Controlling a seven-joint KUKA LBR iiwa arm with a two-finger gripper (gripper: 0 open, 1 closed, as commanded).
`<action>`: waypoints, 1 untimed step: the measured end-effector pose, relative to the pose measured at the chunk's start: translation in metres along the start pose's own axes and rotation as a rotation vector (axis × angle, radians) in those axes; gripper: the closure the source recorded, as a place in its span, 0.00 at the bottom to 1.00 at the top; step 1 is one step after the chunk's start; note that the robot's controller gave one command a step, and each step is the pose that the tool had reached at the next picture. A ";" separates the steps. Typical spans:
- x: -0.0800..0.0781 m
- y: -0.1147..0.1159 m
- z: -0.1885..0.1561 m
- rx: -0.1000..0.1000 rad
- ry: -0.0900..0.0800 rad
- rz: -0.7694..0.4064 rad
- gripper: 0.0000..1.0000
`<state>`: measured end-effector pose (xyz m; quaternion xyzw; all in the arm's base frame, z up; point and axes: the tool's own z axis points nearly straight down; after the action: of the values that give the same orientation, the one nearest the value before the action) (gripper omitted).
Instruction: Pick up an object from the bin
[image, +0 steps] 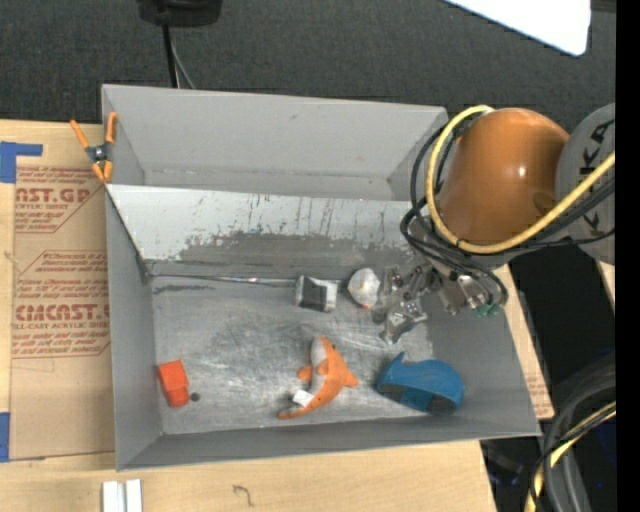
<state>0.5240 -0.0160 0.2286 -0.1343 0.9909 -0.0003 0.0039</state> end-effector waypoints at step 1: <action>0.001 0.000 0.002 -0.002 0.005 0.001 1.00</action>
Offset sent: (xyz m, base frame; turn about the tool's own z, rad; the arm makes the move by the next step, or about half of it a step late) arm -0.0102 0.0061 -0.0978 -0.2369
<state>0.5228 -0.0161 0.2267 -0.1338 0.9910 0.0001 0.0014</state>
